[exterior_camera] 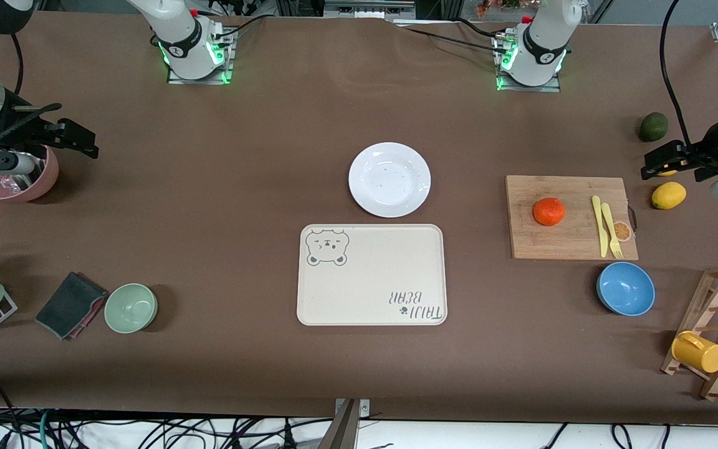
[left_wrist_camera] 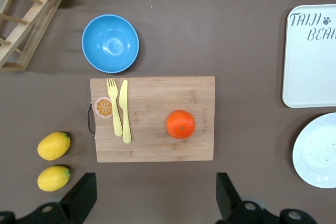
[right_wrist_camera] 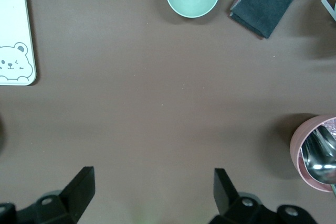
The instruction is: Place orange and plate with both arms
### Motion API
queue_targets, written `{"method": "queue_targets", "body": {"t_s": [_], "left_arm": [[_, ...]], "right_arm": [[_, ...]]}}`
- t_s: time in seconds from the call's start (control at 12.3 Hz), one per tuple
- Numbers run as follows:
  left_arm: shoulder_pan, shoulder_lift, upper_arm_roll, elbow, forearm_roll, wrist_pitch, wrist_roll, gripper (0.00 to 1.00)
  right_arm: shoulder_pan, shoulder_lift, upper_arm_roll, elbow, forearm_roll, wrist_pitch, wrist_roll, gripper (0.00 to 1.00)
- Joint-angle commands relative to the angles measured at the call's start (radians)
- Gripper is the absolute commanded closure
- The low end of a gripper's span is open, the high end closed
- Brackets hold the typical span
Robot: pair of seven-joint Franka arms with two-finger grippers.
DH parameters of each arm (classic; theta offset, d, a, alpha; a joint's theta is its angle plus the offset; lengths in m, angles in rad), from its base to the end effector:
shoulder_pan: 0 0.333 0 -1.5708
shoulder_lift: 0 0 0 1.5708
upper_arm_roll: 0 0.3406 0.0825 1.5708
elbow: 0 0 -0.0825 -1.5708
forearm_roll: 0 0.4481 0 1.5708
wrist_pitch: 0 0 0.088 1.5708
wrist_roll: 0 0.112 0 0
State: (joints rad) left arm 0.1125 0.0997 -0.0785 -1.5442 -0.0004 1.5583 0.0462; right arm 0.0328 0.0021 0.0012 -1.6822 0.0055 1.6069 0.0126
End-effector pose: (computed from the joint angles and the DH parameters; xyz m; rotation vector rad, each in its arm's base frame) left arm 0.6465 0.0242 0.5943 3.1271 -0.0190 -0.1328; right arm 0.6165 0.0216 0.5862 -3.1354 -0.0329 0.1216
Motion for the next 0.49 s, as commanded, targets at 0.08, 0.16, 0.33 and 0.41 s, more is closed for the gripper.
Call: {"method": "queue_targets", "body": {"t_s": [0.08,0.16,0.33,0.41], "left_arm": [[-0.008,0.003,0.0,0.009,-0.01,-0.014,0.018,0.0],[-0.011,0.003,0.0,0.01,-0.01,-0.014,0.017,0.0],[-0.01,0.003,0.0,0.01,-0.01,-0.014,0.018,0.0],[-0.01,0.003,0.0,0.01,-0.01,-0.014,0.018,0.0]], "right_arm": [[0.004,0.002,0.0,0.013,-0.01,0.004,-0.002,0.0],[0.004,0.002,0.0,0.015,-0.01,0.002,-0.002,0.0],[0.004,0.002,0.0,0.015,-0.01,0.004,-0.002,0.0],[0.004,0.002,0.0,0.015,-0.01,0.004,-0.002,0.0]]}}
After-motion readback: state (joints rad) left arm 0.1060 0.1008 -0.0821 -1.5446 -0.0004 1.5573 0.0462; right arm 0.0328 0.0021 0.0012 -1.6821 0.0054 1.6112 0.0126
